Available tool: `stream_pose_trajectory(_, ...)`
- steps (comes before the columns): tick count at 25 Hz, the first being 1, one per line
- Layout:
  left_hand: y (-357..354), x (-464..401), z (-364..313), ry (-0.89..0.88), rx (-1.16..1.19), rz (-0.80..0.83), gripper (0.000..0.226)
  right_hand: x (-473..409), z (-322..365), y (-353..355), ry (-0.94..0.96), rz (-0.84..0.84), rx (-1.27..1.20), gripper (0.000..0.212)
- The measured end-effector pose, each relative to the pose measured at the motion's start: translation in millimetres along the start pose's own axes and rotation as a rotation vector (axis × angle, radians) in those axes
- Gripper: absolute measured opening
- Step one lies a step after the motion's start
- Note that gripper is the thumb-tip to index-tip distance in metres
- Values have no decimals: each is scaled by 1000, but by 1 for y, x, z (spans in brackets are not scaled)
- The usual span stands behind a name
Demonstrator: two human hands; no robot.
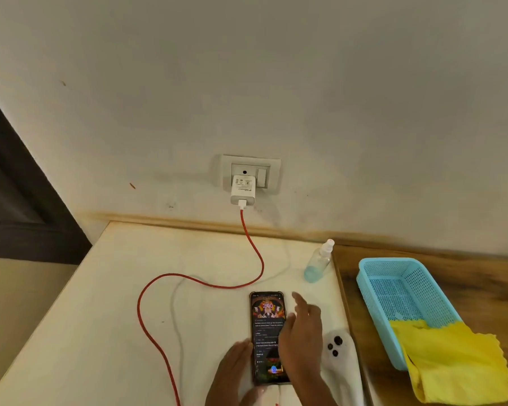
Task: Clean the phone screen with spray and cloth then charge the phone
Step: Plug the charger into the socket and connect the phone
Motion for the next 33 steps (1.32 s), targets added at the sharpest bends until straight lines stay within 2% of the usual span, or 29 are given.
stream_pose_trajectory(3,-3,-3,4,-75,-203,-39,61,-41,46,13,209,-28,2,52)
stream_pose_trajectory(7,-8,4,10,-77,-475,-83,57,-94,96,17,443,32,243,91)
stream_pose_trajectory(9,-7,0,10,-100,-535,-173,60,-115,120,17,542,34,400,100)
stream_pose_trajectory(15,-1,0,-1,-141,-477,-240,60,-148,134,12,672,-49,717,100)
stream_pose_trajectory(19,4,7,-8,-117,-178,-300,60,-153,134,10,661,-91,800,86)
stream_pose_trajectory(21,2,10,-10,-81,-58,-363,59,-148,140,13,678,-66,777,83)
stream_pose_trajectory(23,4,10,-12,-55,-37,-403,61,-136,136,27,664,-38,680,82)
stream_pose_trajectory(25,7,5,-14,-50,-86,-411,61,-117,108,48,515,-17,443,77)
stream_pose_trajectory(27,7,8,-15,-34,-65,-443,60,-82,62,64,338,-50,158,59)
stream_pose_trajectory(29,4,14,-17,23,-17,-416,61,-30,20,66,248,-113,-41,45)
stream_pose_trajectory(31,-1,17,-18,63,-34,-377,71,18,-10,51,167,-114,-124,45)
stream_pose_trajectory(33,-4,18,-16,54,-58,-371,72,51,-30,29,57,-67,-118,49)
Point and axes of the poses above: each hand's wrist, its own x-axis away from the middle knuckle, its own y-axis out of the back of the hand, z = x × y, the point moved 4 cm from there along -x, towards the middle knuckle
